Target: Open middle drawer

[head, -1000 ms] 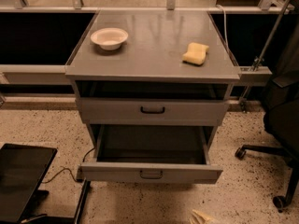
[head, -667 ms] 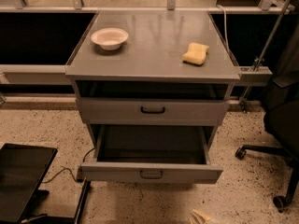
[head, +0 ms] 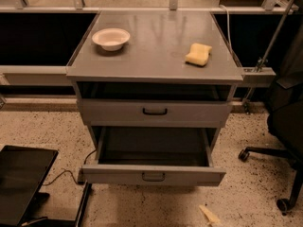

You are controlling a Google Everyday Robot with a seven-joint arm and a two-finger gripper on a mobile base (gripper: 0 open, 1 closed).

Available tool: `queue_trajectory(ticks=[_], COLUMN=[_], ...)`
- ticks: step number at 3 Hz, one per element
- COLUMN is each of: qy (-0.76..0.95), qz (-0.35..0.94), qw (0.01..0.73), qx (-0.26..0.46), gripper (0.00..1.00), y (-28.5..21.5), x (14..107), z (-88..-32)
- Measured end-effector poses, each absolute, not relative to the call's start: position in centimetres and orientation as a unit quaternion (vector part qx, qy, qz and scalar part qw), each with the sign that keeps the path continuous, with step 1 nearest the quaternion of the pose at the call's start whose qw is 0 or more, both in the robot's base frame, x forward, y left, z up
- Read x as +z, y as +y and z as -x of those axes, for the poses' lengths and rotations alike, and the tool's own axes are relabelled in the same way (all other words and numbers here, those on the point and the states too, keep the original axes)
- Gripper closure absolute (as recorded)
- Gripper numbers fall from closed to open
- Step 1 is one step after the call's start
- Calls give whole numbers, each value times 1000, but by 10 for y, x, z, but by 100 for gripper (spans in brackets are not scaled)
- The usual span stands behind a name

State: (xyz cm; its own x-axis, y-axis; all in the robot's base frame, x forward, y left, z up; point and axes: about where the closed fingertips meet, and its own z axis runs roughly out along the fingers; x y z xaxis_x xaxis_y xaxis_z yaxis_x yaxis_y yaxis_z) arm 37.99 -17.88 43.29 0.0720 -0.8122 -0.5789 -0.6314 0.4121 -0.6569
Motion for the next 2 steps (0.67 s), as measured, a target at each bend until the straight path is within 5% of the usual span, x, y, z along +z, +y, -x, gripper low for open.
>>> queue_trajectory(ticks=[1, 2], qy=[675, 675], qz=[535, 535], qw=[500, 500], qx=[-90, -90], gripper=[0, 0], y=[-179, -179], x=[433, 433], z=[-380, -380])
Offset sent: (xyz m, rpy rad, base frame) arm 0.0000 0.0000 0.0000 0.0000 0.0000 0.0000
